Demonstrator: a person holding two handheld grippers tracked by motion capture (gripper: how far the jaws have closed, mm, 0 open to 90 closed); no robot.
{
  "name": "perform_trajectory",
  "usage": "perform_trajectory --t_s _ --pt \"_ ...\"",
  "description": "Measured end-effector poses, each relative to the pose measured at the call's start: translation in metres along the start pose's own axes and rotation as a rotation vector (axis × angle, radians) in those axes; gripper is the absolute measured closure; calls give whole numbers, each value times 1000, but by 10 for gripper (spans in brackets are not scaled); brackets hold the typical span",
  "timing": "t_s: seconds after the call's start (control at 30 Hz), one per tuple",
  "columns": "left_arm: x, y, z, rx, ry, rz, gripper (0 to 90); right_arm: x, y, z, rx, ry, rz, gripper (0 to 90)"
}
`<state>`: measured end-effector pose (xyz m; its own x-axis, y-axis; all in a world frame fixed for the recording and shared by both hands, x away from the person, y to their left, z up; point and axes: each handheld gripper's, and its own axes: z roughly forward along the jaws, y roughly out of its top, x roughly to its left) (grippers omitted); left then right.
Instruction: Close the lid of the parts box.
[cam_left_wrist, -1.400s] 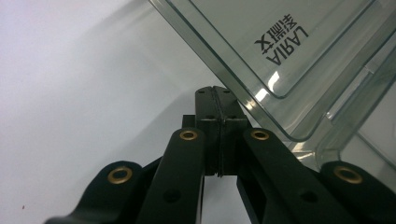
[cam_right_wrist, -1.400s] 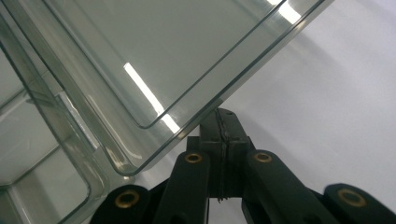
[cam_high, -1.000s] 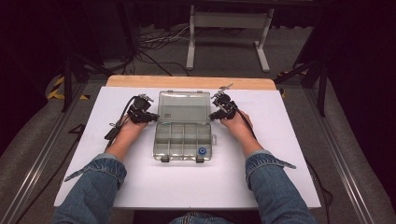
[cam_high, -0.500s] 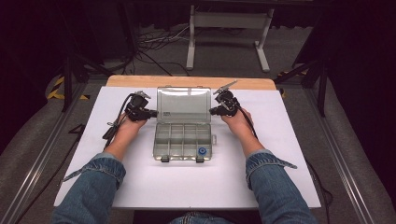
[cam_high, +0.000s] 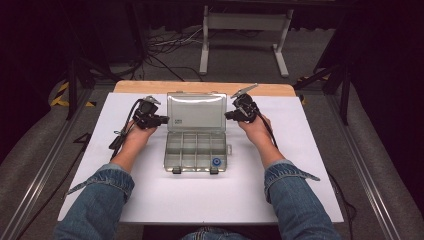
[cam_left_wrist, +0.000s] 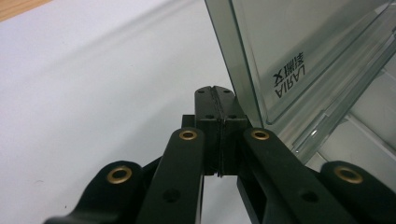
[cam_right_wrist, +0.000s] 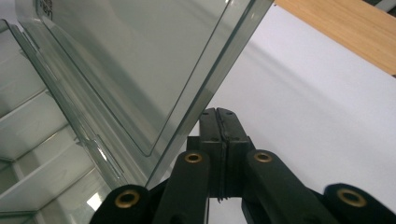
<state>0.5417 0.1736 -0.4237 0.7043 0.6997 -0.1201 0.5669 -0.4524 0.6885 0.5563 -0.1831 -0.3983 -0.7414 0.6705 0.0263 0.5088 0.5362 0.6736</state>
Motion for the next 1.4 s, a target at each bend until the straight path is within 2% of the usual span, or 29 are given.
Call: perform_trajectory --t_s 0.03,0.4,0.5,0.53,0.57,0.67,0.83,1.0,1.4 --pt "1 0 -1 0 3 12 892 0 0 -1 -3 1 -2 900" --pt "-3 2 -9 -26 -4 12 892 4 4 -12 -42 -8 -22 900" --pt "-3 3 -13 -34 -2 30 892 5 4 -16 -53 -5 -31 900" --pt "-4 3 -13 -37 -6 18 892 6 5 -18 -56 -4 -34 900" --pt "-4 3 -15 -32 -4 33 891 7 5 -19 -59 -6 -38 900" --pt "-6 3 -18 -40 -6 44 887 10 6 -24 -67 -9 -67 900" --pt "-8 3 -23 -60 -15 45 887 13 8 -29 -80 -6 -75 900" --pt "-9 4 -32 -86 -28 55 886 17 8 -38 -91 6 -91 900" --pt "-18 2 -51 -116 -45 75 886 27 7 -55 -113 35 -135 900"
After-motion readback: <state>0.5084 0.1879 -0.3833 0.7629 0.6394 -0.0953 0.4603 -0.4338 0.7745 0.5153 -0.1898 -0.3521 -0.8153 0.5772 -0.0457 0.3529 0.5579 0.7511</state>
